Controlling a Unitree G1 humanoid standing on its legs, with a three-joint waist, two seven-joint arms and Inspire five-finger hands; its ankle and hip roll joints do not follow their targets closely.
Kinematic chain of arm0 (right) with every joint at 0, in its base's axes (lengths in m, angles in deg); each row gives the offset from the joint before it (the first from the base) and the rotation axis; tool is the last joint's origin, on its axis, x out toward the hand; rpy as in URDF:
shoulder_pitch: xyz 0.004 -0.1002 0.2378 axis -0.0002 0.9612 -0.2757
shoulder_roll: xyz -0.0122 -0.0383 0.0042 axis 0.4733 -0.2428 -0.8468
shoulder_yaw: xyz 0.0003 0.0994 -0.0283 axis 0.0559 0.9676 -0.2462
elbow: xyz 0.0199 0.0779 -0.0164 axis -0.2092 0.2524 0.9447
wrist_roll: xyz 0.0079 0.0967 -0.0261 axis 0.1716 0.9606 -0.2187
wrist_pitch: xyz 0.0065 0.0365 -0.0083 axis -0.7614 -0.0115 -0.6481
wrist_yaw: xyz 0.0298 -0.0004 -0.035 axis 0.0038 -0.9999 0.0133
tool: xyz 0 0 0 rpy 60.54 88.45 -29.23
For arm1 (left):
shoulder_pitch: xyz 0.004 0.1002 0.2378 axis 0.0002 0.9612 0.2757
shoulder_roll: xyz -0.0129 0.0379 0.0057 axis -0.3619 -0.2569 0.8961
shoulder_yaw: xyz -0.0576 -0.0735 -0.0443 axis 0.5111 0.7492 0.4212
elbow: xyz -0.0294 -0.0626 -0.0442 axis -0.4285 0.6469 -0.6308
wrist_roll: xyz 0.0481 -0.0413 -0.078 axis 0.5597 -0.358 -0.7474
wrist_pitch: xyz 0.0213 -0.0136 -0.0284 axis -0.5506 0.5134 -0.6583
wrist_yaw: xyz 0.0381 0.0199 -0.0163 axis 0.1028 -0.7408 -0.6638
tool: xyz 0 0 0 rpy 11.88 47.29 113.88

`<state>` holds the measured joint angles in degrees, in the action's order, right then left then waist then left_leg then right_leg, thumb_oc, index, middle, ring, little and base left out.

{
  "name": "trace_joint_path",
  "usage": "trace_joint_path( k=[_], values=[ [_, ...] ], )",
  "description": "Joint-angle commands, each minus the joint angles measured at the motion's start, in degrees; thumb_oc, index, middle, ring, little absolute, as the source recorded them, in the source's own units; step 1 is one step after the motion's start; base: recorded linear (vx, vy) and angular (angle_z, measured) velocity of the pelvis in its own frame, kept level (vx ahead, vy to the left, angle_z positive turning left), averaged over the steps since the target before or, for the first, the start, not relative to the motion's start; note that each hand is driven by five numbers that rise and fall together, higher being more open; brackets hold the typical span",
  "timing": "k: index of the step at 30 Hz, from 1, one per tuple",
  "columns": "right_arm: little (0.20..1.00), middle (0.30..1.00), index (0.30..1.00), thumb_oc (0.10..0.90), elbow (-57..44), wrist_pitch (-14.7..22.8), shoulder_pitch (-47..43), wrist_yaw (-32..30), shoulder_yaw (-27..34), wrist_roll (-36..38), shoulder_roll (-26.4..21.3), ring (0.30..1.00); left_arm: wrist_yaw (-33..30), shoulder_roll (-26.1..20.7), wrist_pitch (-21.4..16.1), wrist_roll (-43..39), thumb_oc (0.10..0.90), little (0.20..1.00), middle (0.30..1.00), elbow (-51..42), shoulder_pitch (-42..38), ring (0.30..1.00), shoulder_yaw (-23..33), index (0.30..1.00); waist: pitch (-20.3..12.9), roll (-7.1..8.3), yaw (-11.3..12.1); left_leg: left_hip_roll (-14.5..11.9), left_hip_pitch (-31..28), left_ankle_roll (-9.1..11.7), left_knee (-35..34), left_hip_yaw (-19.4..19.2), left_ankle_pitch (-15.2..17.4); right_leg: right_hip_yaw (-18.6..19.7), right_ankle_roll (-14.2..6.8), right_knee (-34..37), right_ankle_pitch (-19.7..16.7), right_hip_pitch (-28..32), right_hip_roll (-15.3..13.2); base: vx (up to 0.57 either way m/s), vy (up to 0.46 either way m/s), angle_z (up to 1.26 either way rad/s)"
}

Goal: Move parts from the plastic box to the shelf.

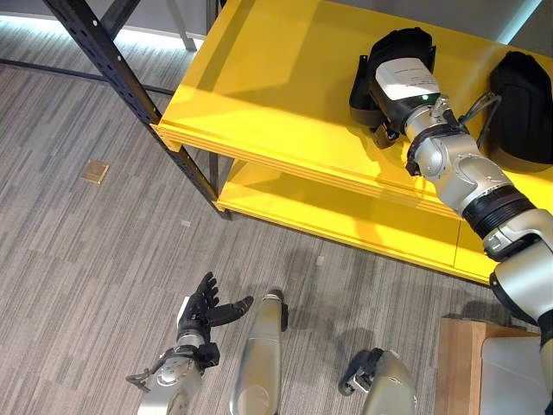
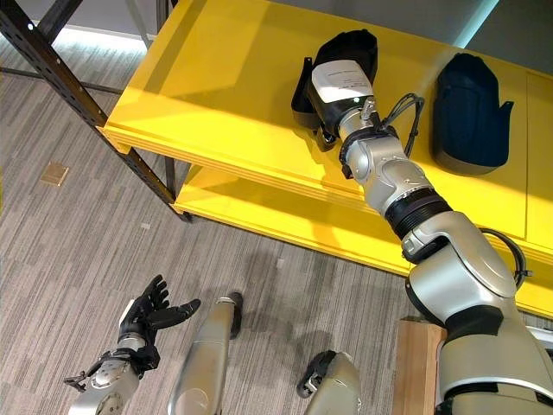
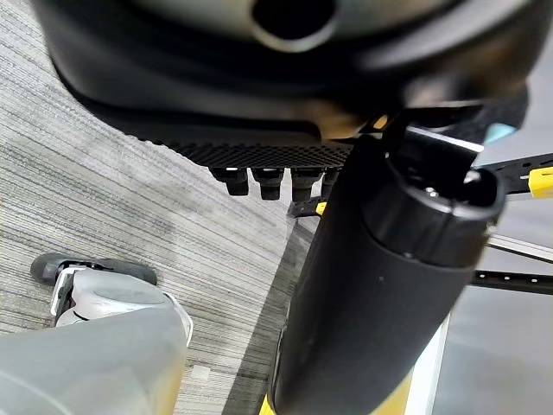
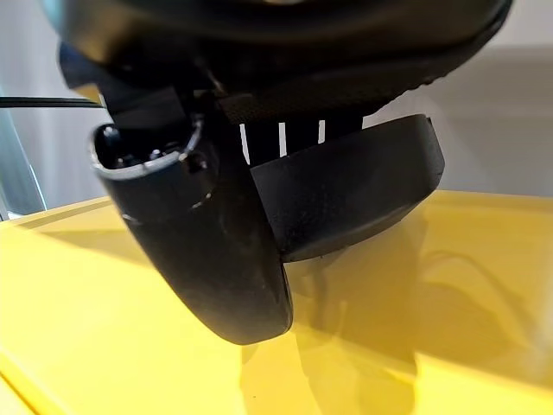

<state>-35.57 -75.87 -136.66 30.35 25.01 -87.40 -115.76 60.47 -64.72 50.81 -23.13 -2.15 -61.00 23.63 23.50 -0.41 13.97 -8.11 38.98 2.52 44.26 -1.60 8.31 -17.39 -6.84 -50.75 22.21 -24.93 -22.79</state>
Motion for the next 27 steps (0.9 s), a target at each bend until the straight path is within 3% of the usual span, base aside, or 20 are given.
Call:
trace_joint_path(
  k=[1,11,13,14,27],
  values=[
    [0.3,0.3,0.3,0.4,-0.74,0.65,-11.16,-3.23,0.08,0.74,-2.92,0.3,0.06,-4.19,-4.85,-1.0,0.9,1.0,1.0,-3.17,-1.04,1.0,0.46,1.0,-2.04,0.23,1.17,-3.66,-3.2,3.01,4.18,4.26,7.96,0.53,0.11,2.33,-3.97,0.15,0.94,0.0,0.0,0.0],
    [0.3,0.3,0.3,0.4,1.32,0.15,-9.06,-3.38,1.07,0.53,-3.03,0.3,0.02,-4.3,-4.86,-0.86,0.9,1.0,1.0,-3.27,-1.08,1.0,0.3,1.0,-1.52,-0.33,0.83,-3.59,-2.69,2.98,4.72,4.22,8.15,0.69,0.14,1.69,-3.59,-0.57,0.83,0.0,0.0,0.0],
    [0.566,0.566,0.566,0.59,1.83,0.08,-8.9,-3.31,1.09,0.69,-3.02,0.566,0.05,-4.3,-4.85,-0.92,0.9,1.0,1.0,-3.32,-1.0,1.0,0.3,1.0,-1.48,-0.39,0.83,-3.6,-2.59,3.0,4.69,4.28,8.11,0.61,0.13,1.67,-3.58,-0.69,0.75,0.0,0.0,0.0],
    [1.0,1.0,1.0,0.9,2.26,0.11,-8.78,-3.09,1.28,0.95,-2.87,1.0,0.12,-4.27,-4.88,-0.99,0.9,1.0,1.0,-3.24,-0.96,1.0,0.26,1.0,-1.42,-0.44,0.81,-3.57,-2.54,3.02,4.62,4.29,8.04,0.63,0.14,1.78,-3.64,-0.66,0.74,0.0,0.0,0.0],
    [1.0,1.0,1.0,0.9,2.45,0.64,-7.96,-1.0,2.7,7.02,-3.08,1.0,0.59,-4.12,-4.89,-1.49,0.9,1.0,1.0,-3.16,-0.22,1.0,1.23,1.0,-1.47,-0.31,0.56,-3.39,-2.5,2.99,4.24,4.18,7.74,0.34,0.01,1.75,-3.93,-0.82,0.65,0.0,0.0,0.0]
  ],
)
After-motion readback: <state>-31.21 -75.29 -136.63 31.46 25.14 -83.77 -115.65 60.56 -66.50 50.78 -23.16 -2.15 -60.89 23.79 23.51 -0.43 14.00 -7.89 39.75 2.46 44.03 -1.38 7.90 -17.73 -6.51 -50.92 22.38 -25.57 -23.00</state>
